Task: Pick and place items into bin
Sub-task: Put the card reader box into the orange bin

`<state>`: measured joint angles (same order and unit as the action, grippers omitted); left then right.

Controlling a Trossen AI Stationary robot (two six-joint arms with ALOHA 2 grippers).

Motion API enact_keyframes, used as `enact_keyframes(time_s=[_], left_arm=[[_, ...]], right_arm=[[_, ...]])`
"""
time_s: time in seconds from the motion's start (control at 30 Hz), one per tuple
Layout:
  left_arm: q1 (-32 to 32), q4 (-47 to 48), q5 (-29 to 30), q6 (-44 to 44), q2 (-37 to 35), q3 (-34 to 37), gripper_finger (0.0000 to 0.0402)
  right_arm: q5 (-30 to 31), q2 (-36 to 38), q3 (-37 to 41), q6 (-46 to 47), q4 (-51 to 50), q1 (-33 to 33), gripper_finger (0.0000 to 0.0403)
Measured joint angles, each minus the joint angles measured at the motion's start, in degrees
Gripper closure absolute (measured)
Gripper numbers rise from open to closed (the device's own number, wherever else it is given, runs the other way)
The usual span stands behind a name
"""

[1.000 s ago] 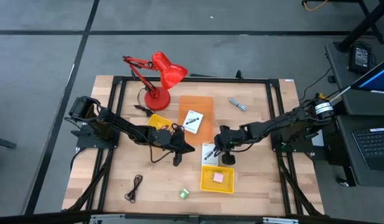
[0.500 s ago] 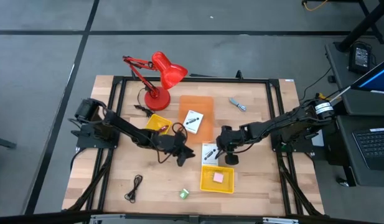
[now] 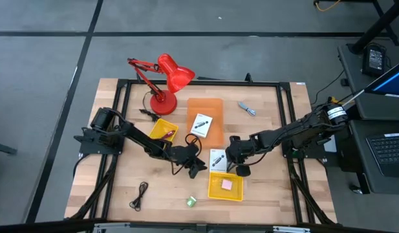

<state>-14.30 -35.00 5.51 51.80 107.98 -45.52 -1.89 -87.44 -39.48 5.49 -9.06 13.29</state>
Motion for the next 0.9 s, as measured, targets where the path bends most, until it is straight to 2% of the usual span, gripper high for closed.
enact_keyframes(time_s=[0.43,0.9], left_arm=[[-3.0,0.9,6.7,0.0,0.0,0.0,0.0249],[-3.0,1.4,9.1,0.0,0.0,0.0,0.0249]], right_arm=[[0.8,0.0,0.0,-2.8,3.3,0.4,0.0403],[2.8,-4.0,-0.1,-2.8,3.9,0.3,0.0403]])
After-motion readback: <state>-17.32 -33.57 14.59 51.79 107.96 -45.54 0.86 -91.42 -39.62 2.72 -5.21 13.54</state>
